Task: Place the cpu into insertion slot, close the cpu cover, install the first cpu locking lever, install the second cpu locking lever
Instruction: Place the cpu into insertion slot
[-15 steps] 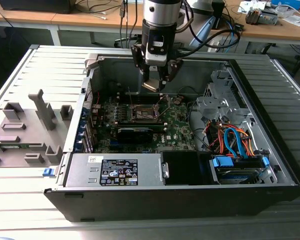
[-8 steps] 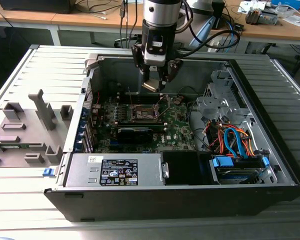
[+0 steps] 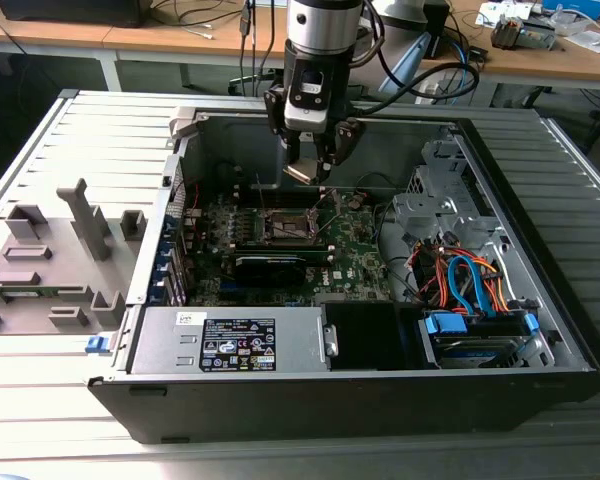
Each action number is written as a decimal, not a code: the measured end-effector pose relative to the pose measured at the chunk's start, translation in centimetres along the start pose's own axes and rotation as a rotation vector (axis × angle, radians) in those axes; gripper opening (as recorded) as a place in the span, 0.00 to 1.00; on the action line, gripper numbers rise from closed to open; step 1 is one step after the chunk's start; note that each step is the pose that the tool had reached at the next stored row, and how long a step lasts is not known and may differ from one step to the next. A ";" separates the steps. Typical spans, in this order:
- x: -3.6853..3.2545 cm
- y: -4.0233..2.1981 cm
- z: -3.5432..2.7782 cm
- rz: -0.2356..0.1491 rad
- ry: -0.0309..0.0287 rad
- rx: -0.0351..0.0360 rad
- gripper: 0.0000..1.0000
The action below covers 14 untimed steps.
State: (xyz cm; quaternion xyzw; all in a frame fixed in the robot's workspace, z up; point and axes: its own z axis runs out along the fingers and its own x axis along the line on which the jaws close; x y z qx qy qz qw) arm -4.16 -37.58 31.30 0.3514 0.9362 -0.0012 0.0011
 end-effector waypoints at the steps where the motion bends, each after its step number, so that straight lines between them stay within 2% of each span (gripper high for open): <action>1: 0.00 0.00 0.00 0.003 0.0000 0.0001 0.55; 5: 0.00 0.00 0.04 0.027 -0.0001 0.0003 0.55; 14: 0.00 0.00 0.14 0.113 -0.0004 0.0010 0.55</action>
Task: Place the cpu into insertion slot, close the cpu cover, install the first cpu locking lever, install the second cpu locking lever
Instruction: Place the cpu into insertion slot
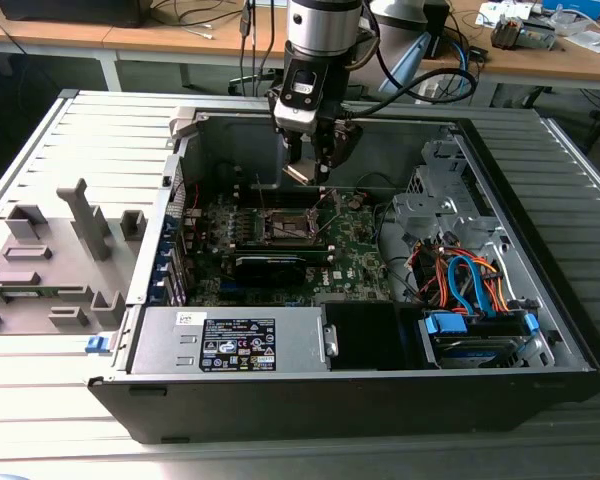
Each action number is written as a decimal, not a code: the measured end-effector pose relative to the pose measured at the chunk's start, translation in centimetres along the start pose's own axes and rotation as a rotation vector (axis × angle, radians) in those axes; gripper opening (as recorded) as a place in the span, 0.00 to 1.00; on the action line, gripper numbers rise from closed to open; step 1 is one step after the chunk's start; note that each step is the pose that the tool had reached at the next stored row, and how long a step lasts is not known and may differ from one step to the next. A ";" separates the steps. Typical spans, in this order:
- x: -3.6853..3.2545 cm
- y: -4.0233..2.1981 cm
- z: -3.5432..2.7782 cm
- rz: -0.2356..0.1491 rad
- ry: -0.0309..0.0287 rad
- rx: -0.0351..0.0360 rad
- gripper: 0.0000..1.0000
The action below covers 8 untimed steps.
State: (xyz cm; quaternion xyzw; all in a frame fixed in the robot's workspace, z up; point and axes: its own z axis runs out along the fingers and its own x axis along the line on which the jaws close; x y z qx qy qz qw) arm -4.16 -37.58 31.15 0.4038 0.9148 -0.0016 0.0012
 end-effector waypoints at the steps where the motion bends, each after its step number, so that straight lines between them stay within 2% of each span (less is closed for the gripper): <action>1: 0.00 0.00 0.01 0.008 0.0000 0.0001 0.55; 8: 0.00 0.00 0.06 0.051 -0.0005 0.0007 0.55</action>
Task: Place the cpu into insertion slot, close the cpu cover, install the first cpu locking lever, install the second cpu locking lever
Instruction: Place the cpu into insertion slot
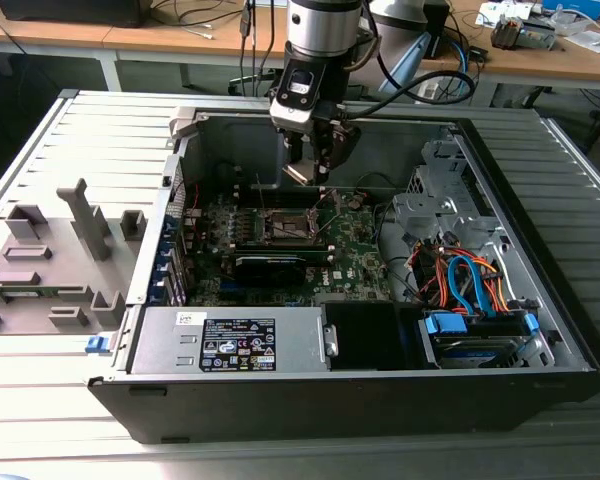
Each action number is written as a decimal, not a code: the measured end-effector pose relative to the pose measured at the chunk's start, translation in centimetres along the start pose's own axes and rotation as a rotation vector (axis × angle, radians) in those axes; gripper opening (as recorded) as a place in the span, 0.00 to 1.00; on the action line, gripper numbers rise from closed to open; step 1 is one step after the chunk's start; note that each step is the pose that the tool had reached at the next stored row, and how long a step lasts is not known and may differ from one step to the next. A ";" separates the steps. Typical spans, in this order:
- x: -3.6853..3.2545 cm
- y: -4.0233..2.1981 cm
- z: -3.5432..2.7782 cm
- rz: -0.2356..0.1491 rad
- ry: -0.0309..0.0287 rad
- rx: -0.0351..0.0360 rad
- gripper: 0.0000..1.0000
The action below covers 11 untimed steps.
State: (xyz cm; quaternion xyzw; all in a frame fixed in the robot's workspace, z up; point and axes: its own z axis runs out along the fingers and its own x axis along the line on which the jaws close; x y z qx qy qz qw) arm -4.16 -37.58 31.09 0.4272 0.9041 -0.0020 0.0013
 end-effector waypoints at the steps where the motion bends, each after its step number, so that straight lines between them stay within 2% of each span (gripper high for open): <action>1: 0.00 0.00 0.01 0.006 -0.0001 0.0001 0.55; 11: 0.00 0.00 0.08 0.058 -0.0009 0.0012 0.55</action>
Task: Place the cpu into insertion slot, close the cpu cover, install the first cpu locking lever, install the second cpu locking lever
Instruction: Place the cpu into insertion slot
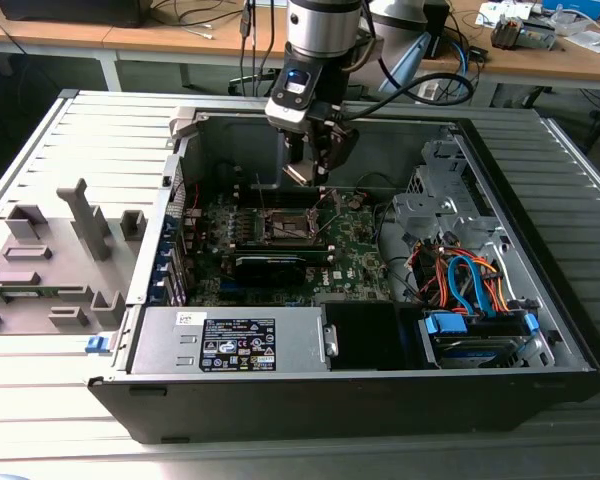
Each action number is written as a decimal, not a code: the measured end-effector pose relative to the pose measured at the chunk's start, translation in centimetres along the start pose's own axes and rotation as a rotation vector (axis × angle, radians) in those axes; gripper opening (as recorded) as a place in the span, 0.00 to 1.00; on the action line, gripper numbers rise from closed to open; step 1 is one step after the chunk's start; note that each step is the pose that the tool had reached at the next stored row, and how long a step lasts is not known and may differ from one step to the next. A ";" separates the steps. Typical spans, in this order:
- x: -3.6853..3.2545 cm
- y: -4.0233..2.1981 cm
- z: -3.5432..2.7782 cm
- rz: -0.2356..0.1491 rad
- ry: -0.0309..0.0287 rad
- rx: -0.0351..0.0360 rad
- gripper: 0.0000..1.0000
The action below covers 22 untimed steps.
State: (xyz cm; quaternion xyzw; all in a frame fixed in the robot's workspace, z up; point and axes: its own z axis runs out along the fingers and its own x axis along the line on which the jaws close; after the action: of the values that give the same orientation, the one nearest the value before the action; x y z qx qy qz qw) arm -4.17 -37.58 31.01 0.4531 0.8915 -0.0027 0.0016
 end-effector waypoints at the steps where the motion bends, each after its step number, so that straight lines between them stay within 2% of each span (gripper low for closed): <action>1: 0.00 0.00 0.01 0.005 0.0000 0.0000 0.55; 11: 0.00 0.00 0.09 0.058 -0.0010 0.0012 0.55; 22: 0.00 0.00 0.23 0.145 -0.0021 0.0026 0.55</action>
State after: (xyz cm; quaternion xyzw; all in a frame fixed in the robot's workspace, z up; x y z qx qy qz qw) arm -4.16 -37.58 30.78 0.5166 0.8562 -0.0042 0.0021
